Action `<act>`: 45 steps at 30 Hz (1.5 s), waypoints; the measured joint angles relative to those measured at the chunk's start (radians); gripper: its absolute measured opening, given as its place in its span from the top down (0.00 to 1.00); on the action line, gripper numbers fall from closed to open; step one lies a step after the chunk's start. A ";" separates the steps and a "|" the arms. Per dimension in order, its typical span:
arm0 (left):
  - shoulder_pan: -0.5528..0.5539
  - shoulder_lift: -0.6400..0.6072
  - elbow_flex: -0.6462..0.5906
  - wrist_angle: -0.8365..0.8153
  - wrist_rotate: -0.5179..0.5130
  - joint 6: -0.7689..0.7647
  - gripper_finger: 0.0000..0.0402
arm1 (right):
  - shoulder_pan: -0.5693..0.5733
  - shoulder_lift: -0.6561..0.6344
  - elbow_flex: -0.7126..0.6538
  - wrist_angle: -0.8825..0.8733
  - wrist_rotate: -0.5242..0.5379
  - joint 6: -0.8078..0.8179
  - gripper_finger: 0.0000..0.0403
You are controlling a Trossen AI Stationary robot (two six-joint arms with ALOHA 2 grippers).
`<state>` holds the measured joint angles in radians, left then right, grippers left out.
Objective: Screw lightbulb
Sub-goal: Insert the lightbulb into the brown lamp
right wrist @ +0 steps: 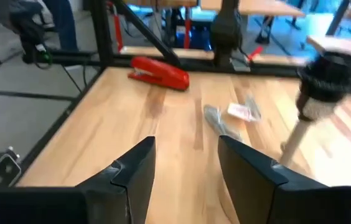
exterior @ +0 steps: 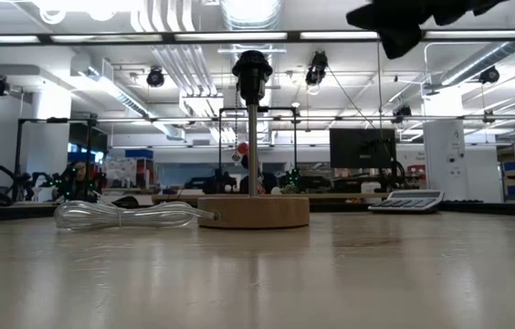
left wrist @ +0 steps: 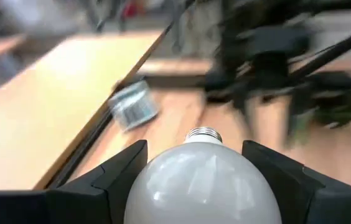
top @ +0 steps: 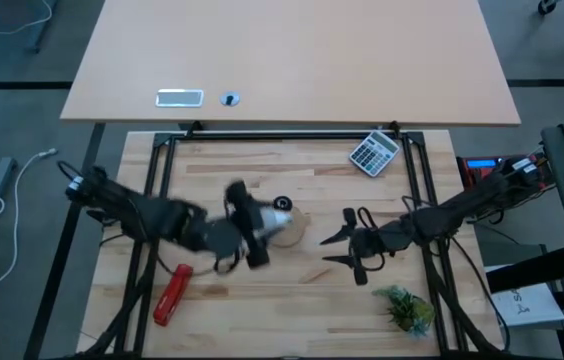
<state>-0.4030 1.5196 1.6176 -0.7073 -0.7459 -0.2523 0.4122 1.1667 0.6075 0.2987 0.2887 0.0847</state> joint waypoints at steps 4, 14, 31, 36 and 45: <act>0.132 0.013 0.170 -0.274 0.229 -0.082 0.39 | 0.000 -0.028 0.000 -0.055 0.009 0.038 0.59; 0.417 0.096 0.354 -0.446 0.610 0.034 0.39 | 0.000 -0.096 0.000 -0.231 0.031 0.166 0.62; 0.481 0.424 0.735 -0.766 0.678 0.135 0.39 | 0.000 -0.119 0.000 -0.355 0.105 0.229 0.65; 0.481 0.451 0.714 -0.795 0.675 0.132 0.38 | 0.000 -0.119 -0.003 -0.355 0.106 0.229 0.65; 0.481 0.446 0.711 -0.797 0.675 0.132 0.38 | 0.000 -0.118 -0.010 -0.354 0.108 0.230 0.66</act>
<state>0.0776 1.9654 2.3281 -1.5041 -0.0708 -0.1201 0.4118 1.0483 0.5978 -0.0548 0.3962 0.3143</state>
